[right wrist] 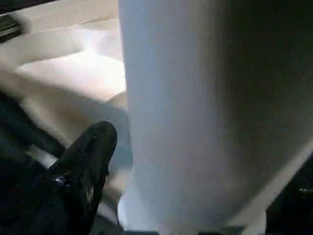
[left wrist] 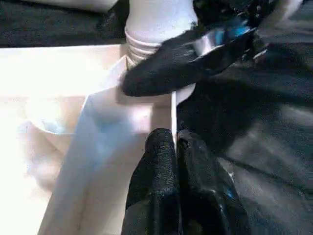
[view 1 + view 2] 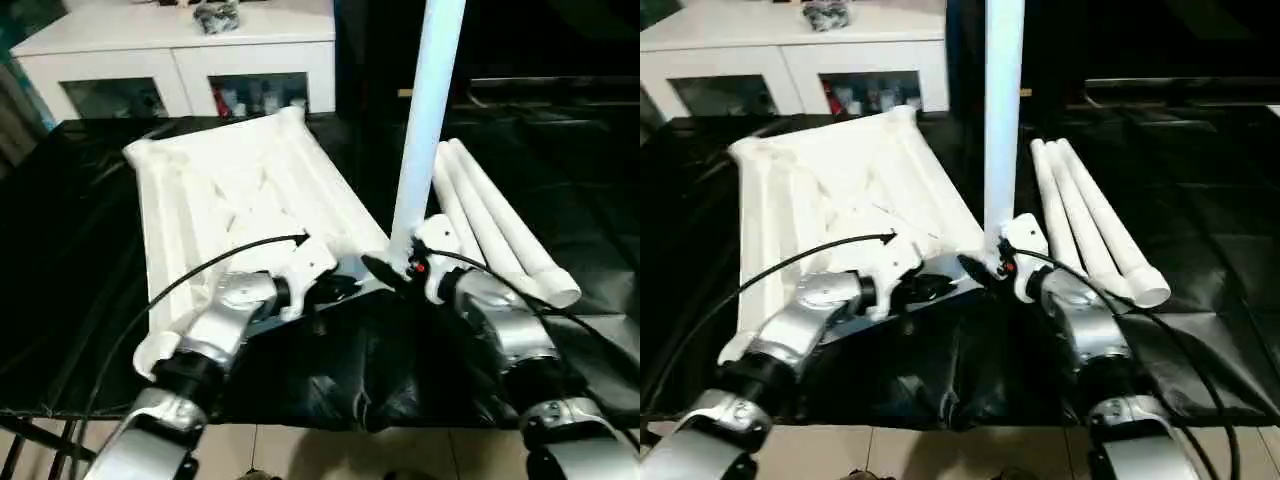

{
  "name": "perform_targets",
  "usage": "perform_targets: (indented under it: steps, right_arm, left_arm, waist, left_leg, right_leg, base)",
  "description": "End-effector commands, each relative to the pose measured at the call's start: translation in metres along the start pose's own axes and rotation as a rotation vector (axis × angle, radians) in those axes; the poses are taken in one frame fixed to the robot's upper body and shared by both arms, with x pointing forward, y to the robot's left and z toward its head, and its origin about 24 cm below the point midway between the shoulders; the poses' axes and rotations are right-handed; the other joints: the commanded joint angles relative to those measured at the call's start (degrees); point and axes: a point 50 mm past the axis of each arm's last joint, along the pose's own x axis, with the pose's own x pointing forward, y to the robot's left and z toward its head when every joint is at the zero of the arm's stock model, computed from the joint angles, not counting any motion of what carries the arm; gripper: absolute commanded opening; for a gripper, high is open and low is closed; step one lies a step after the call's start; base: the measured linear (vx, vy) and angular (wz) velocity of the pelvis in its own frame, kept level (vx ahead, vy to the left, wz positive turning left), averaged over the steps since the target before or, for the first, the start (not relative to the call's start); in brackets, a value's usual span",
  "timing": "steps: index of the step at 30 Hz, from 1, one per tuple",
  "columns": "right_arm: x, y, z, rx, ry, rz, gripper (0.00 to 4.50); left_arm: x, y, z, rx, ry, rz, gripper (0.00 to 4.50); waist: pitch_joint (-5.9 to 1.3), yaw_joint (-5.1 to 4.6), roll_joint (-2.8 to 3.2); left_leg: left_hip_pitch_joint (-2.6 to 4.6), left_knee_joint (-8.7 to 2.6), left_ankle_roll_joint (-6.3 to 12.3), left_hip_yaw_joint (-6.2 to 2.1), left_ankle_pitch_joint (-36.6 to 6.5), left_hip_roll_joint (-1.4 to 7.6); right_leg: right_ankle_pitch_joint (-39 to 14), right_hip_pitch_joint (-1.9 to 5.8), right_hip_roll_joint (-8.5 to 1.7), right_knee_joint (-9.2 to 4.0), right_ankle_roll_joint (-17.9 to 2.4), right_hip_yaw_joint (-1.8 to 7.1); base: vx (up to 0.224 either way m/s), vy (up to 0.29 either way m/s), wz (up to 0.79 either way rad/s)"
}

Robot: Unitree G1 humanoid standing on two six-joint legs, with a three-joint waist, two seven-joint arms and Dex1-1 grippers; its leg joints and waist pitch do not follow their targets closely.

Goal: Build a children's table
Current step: Rotate leg to tighten

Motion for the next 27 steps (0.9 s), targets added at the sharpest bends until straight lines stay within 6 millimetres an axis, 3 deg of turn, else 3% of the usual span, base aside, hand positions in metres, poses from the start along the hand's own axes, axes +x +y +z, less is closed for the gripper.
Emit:
perform_targets:
  steps: [1,8,11,13,16,19,27]
  right_arm:
    - [0.002,0.012,0.002,-0.03,0.022,0.15,3.89]
    - [-0.022,0.024,-0.001,-0.06,0.07,0.452,3.89]
    - [-0.027,0.029,0.001,-0.049,0.074,0.518,3.89]
    - [-0.03,0.031,0.0,-0.049,0.087,0.546,3.64]
    - [-0.031,0.033,-0.001,-0.048,0.102,0.566,3.64]
    - [-0.032,0.035,-0.002,-0.046,0.107,0.575,3.24]
    - [-0.03,0.038,-0.003,-0.014,0.089,0.542,2.76]
  left_arm:
    - [0.003,-0.008,0.027,0.085,-0.139,-0.114,0.0]
    - [-0.017,-0.009,0.021,0.082,-0.11,-0.206,0.0]
    - [-0.024,-0.011,0.018,0.082,-0.096,-0.244,0.0]
    - [-0.027,-0.013,0.017,0.081,-0.088,-0.263,0.0]
    - [-0.03,-0.013,0.015,0.081,-0.079,-0.272,0.0]
    - [-0.032,-0.013,0.014,0.079,-0.075,-0.275,0.0]
    - [-0.03,-0.012,0.014,0.068,-0.078,-0.248,0.0]
  waist:
    - [-3.9,0.45,-1.17]
    - [-3.97,1.81,-1.25]
    - [-3.88,2.15,-1.14]
    - [-3.77,2.16,-1.02]
    - [-3.73,2.09,-1.06]
    - [-3.67,2.11,-1.13]
    - [-3.83,2.09,-1.14]
  left_leg:
    - [0.81,-3.83,7.37,-1.24,-10.5,3.27]
    - [0.76,-3.75,8.49,-1.25,-8.9,3.5]
    - [0.95,-3.88,7.85,-1.22,-9.6,3.58]
    - [0.95,-4.01,7.03,-1.26,-10.4,3.6]
    - [1.04,-4.07,6.12,-1.23,-11.2,3.5]
    - [1.0,-4.18,5.39,-1.29,-11.7,3.48]
    - [0.91,-3.99,5.72,-1.28,-10.2,3.38]
  right_leg:
    - [-13.1,2.87,-3.15,-3.32,-14.1,1.98]
    - [-10.4,2.98,-3.22,-2.74,-14.8,2.08]
    - [-11.6,2.76,-3.22,-2.9,-14.6,2.17]
    - [-13.0,2.71,-3.24,-3.0,-14.3,2.2]
    - [-14.6,2.64,-3.23,-3.24,-13.8,2.25]
    - [-15.7,2.69,-3.28,-3.37,-13.2,2.31]
    - [-14.5,2.75,-3.25,-3.22,-13.2,2.27]
  base:
    - [0.0,0.0,0.0]
    - [0.0,0.0,0.0]
    - [0.0,0.0,0.0]
    - [0.0,0.0,0.0]
    - [0.0,0.0,0.0]
    - [0.0,0.0,0.0]
    - [0.0,0.0,0.0]
